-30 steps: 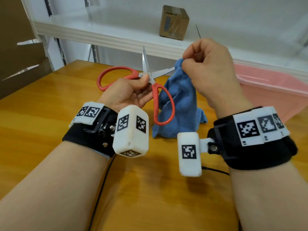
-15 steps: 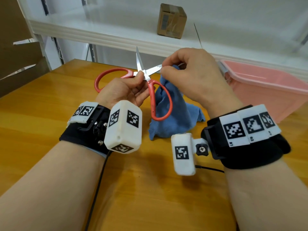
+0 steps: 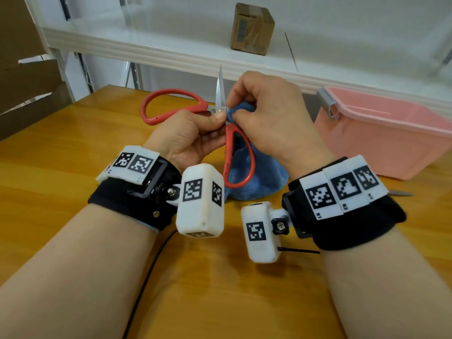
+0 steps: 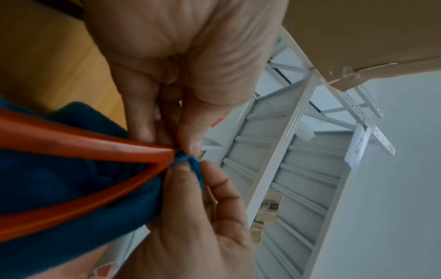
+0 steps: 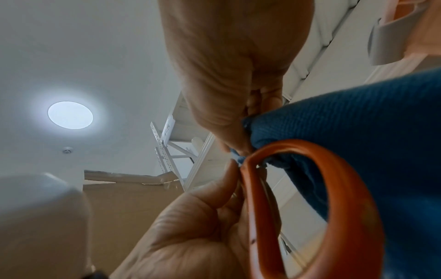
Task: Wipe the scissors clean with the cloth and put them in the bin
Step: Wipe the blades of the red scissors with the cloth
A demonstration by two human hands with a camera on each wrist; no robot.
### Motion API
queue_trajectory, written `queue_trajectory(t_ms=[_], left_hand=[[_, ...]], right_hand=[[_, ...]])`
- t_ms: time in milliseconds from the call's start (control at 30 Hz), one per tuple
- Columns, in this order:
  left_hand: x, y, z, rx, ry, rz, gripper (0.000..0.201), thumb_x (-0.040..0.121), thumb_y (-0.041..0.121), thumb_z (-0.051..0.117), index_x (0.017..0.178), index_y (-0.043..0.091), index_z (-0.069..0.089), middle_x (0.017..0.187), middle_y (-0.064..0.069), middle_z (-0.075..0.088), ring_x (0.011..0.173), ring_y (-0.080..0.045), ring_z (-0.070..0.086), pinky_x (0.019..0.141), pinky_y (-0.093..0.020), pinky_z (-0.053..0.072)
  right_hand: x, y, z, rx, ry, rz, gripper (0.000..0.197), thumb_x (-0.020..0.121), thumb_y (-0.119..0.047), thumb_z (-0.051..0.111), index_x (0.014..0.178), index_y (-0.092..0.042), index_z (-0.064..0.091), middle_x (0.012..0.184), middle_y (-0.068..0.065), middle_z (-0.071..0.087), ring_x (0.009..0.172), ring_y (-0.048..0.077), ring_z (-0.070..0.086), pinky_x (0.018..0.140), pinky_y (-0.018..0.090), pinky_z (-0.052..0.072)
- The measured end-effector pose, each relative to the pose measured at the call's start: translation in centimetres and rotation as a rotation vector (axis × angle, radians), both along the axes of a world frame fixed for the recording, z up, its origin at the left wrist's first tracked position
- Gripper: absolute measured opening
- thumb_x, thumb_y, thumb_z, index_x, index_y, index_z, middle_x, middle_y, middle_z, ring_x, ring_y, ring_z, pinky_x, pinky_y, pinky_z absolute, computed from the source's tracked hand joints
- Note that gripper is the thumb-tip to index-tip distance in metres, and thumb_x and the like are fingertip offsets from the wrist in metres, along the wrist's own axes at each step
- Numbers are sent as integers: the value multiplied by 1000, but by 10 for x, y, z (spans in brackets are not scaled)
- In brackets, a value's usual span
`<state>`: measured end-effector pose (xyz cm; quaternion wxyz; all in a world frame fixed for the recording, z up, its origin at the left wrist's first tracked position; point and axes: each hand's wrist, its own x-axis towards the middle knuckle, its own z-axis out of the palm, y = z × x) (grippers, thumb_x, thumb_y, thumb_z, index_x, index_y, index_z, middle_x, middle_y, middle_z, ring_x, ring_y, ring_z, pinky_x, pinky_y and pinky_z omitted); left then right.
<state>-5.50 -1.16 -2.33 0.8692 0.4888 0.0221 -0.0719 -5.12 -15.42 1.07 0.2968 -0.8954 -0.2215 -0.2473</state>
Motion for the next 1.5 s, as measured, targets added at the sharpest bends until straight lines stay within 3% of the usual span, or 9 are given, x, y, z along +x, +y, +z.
queue_trajectory(t_ms=[167, 400, 633, 767, 900, 1000, 1267, 1400, 1500], left_hand=[[-2, -2, 1, 31, -26, 24, 19, 92, -3, 55, 77, 2, 65, 63, -4, 68, 62, -11, 67, 75, -27, 58], [-4, -3, 3, -8, -6, 52, 12, 90, -1, 57, 80, 1, 64, 67, -5, 66, 64, -13, 65, 77, -30, 58], [-7, -2, 6, 9, -1, 41, 14, 91, -1, 56, 80, 1, 65, 68, -6, 67, 71, -15, 66, 80, -31, 57], [-6, -3, 6, 1, -1, 52, 12, 91, -1, 57, 80, 2, 63, 66, -5, 65, 67, -14, 65, 80, -32, 58], [-9, -5, 6, 15, -31, 14, 15, 91, -3, 55, 82, 0, 65, 69, -6, 68, 71, -16, 67, 69, -27, 61], [-9, -5, 7, 41, -33, -3, 16, 91, -3, 55, 81, 0, 67, 73, -7, 70, 75, -18, 67, 71, -28, 60], [-9, -4, 7, 39, -39, -5, 13, 90, -3, 57, 79, 0, 64, 68, -5, 67, 69, -16, 67, 68, -28, 61], [-9, -5, 5, 63, -43, -40, 12, 91, -2, 56, 86, -1, 66, 81, -10, 69, 80, -20, 67, 65, -26, 60], [-9, -6, 5, 64, -47, -29, 12, 91, -4, 55, 85, -1, 65, 78, -9, 69, 77, -19, 68, 63, -25, 60]], right_hand=[[4, 5, -5, 14, 38, -34, 18, 79, -11, 64, 84, -29, 63, 89, -9, 65, 88, 11, 62, 74, 33, 55], [7, -9, 0, 83, 14, -125, 18, 80, -10, 65, 83, -27, 64, 80, -14, 61, 87, 6, 62, 73, 20, 49], [8, -1, -1, 64, 22, -122, 19, 77, -12, 68, 80, -30, 63, 78, -16, 60, 85, 5, 62, 71, 18, 48], [8, -9, 3, 99, 8, -155, 20, 77, -9, 65, 78, -29, 63, 80, -13, 62, 87, 8, 63, 77, 25, 52], [4, 0, 1, 59, 49, -91, 15, 75, -15, 70, 79, -29, 66, 83, -12, 66, 85, 6, 64, 72, 21, 51], [7, 0, 1, 107, 67, -130, 16, 76, -15, 71, 77, -29, 64, 82, -12, 65, 84, 6, 63, 66, 17, 47], [6, -5, 3, 107, 30, -132, 17, 80, -10, 64, 87, -26, 65, 85, -13, 63, 89, 6, 61, 71, 17, 48], [3, -3, 3, 42, 94, -36, 19, 78, -12, 68, 81, -30, 63, 85, -11, 67, 85, 8, 65, 75, 28, 56], [4, 0, -1, 74, 55, -67, 20, 80, -9, 65, 83, -29, 61, 83, -14, 62, 85, 5, 61, 69, 17, 50]])
